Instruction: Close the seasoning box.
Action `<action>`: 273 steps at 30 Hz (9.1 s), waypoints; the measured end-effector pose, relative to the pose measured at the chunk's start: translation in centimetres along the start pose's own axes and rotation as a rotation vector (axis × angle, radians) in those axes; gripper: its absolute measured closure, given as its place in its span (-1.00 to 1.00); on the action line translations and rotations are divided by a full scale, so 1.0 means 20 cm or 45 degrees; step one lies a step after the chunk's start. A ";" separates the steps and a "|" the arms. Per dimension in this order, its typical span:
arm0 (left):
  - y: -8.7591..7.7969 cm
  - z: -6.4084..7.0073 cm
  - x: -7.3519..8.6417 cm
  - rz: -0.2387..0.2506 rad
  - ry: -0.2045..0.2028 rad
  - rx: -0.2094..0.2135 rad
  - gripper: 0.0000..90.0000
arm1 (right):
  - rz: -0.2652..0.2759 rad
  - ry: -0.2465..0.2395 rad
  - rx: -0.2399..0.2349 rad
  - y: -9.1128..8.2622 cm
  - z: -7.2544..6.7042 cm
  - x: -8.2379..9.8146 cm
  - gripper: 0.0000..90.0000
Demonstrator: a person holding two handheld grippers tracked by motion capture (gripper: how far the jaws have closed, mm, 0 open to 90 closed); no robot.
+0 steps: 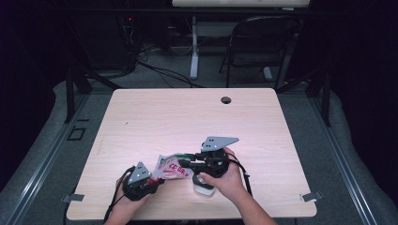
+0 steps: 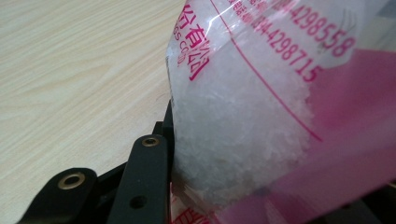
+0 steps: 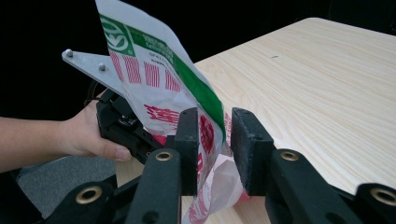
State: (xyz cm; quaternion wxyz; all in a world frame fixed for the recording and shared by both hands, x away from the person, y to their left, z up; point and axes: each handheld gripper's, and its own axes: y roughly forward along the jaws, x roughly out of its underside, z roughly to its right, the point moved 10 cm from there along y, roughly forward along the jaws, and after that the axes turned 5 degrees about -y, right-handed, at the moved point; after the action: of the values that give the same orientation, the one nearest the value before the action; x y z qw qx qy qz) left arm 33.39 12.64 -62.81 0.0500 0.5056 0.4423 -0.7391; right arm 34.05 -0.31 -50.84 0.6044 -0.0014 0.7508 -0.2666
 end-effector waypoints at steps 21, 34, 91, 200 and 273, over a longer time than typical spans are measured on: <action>-0.02 -0.01 -0.01 -0.005 0.060 -0.081 0.51 | 0.016 0.002 0.035 -0.07 0.02 0.02 0.65; -0.02 -0.02 -0.01 -0.004 0.064 -0.138 0.51 | 0.008 0.006 0.029 -0.08 0.02 0.04 0.84; 0.03 0.00 -0.16 0.011 0.348 -0.364 0.51 | 0.013 0.059 0.144 -0.24 0.06 0.20 1.00; -0.11 0.01 -0.31 0.068 0.674 -0.690 0.52 | 0.022 0.101 0.176 -0.26 0.07 0.29 1.00; -0.13 0.07 -0.38 0.042 0.913 -0.825 0.54 | -0.024 0.126 0.197 -0.27 0.10 0.36 1.00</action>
State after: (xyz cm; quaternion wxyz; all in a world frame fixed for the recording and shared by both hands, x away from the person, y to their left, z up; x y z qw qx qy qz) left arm 34.66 10.42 -55.14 0.0612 0.6939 0.6311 -0.3414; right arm 32.25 -8.17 -55.48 0.5622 0.0514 0.7569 -0.3292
